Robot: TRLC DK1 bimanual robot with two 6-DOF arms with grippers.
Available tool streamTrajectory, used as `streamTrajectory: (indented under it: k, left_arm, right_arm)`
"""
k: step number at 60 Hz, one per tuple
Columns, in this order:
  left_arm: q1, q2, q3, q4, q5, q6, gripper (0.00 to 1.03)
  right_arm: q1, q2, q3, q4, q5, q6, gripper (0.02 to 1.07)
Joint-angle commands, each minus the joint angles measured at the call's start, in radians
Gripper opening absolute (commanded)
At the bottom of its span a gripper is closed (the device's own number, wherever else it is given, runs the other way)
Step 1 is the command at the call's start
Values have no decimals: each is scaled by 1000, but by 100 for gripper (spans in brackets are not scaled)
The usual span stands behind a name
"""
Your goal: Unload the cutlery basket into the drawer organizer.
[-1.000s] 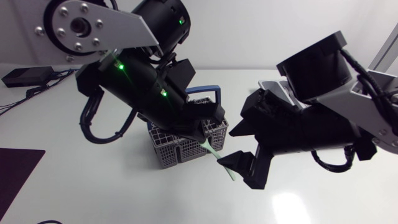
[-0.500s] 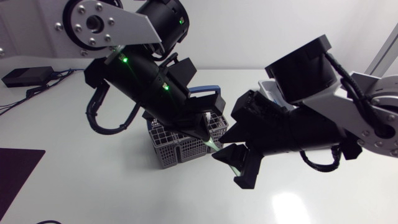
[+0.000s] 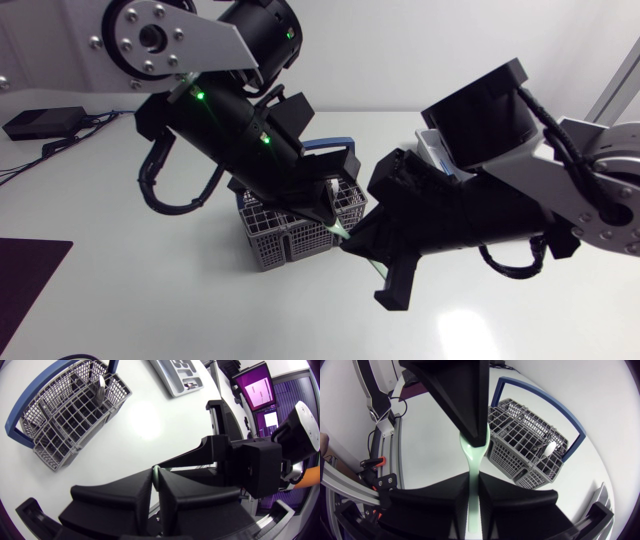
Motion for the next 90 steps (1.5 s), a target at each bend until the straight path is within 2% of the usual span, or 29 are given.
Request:
streamTrajectory:
  k: [1,4,6,8,20,22,25,35,44,66,80,90]
  left_arm:
    - [15,10,39,-12,12,-6,30]
    - [19,10,44,-10,18,-6,38]
    - [27,10,50,-9,33,-6,50]
    - [35,10,53,-7,51,-8,55]
    - [72,-8,72,7,96,-17,79]
    - [79,-13,73,16,96,-25,85]
    - [84,-15,76,19,96,-28,88]
    - [113,-53,68,97,93,-54,89]
    - [119,-38,58,122,73,-58,90]
    - [58,51,27,140,-125,-9,91]
    - [21,27,-56,209,-268,18,91]
    - [16,15,-109,246,-314,35,91]
  right_arm:
    - [2,14,0,-4,-28,11,8]
    - [-3,14,0,-5,-35,10,8]
    - [-4,14,-2,-7,-38,8,8]
    - [-4,14,-5,-8,-40,6,8]
    - [-11,9,-31,-18,-52,-20,8]
    - [-17,5,-37,-22,-54,-30,8]
    - [-34,0,-42,-33,-61,-53,8]
    - [-147,-20,-52,-105,-115,-181,8]
    - [-314,-27,-51,-203,-150,-383,8]
    - [-716,98,-17,-330,-170,-912,8]
    - [-969,281,101,-357,-155,-1187,8]
    - [-1069,419,201,-323,-87,-1310,8]
